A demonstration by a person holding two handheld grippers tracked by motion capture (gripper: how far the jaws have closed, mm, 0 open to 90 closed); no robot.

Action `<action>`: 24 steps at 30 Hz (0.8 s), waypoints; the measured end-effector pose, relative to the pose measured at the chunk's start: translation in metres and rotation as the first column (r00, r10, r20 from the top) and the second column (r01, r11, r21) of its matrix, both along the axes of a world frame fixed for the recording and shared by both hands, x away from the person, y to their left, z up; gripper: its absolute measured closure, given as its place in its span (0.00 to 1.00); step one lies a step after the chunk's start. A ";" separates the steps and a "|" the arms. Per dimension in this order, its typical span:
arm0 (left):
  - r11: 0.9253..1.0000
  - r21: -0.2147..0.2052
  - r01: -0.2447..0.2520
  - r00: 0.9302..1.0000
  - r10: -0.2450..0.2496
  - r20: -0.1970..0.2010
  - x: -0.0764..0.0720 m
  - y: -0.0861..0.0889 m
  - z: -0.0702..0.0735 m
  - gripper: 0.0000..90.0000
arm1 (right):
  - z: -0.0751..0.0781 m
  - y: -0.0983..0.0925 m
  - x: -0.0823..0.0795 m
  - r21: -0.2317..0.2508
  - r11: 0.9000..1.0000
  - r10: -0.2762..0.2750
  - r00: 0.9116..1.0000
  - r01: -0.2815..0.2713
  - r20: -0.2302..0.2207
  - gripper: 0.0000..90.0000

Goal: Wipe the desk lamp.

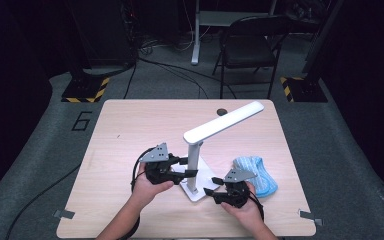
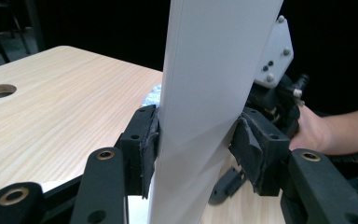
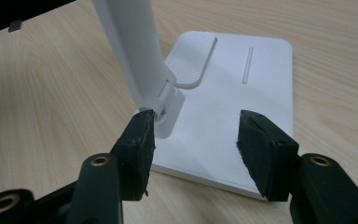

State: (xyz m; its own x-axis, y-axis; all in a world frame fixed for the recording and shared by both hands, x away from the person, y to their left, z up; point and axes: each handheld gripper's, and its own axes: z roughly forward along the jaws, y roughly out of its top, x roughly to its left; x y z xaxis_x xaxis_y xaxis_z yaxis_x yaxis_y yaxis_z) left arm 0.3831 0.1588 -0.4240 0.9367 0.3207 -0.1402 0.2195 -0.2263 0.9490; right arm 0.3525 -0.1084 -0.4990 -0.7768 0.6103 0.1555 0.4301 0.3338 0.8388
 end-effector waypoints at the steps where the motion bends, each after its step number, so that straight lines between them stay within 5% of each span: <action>1: 1.000 0.000 -0.006 1.000 0.006 0.002 -0.001 -0.002 0.000 0.56 | 0.000 0.001 0.000 -0.005 1.000 0.011 1.000 -0.011 0.001 0.51; 10: 0.999 -0.005 0.040 0.999 -0.041 -0.035 0.008 -0.007 -0.003 0.52 | -0.004 0.012 0.001 0.009 0.999 0.037 0.999 -0.037 -0.011 0.51; 18: 0.998 0.016 0.066 0.997 -0.066 -0.028 0.008 -0.012 -0.002 0.50 | -0.006 0.022 0.005 0.020 0.999 0.040 0.999 -0.039 -0.019 0.52; 24: 0.997 0.009 0.073 0.997 -0.073 -0.036 0.007 -0.011 -0.003 0.51 | -0.006 0.023 0.005 -0.005 0.998 0.063 0.998 -0.063 0.013 0.54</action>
State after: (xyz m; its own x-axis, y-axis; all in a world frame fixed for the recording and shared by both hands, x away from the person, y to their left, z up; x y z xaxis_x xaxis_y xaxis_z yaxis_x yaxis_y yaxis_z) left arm 0.3900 0.1478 -0.4268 0.9521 0.2536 -0.1709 0.2357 -0.2525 0.9384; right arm 0.3577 -0.0857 -0.5046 -0.8155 0.5610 0.1423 0.3974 0.3640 0.8424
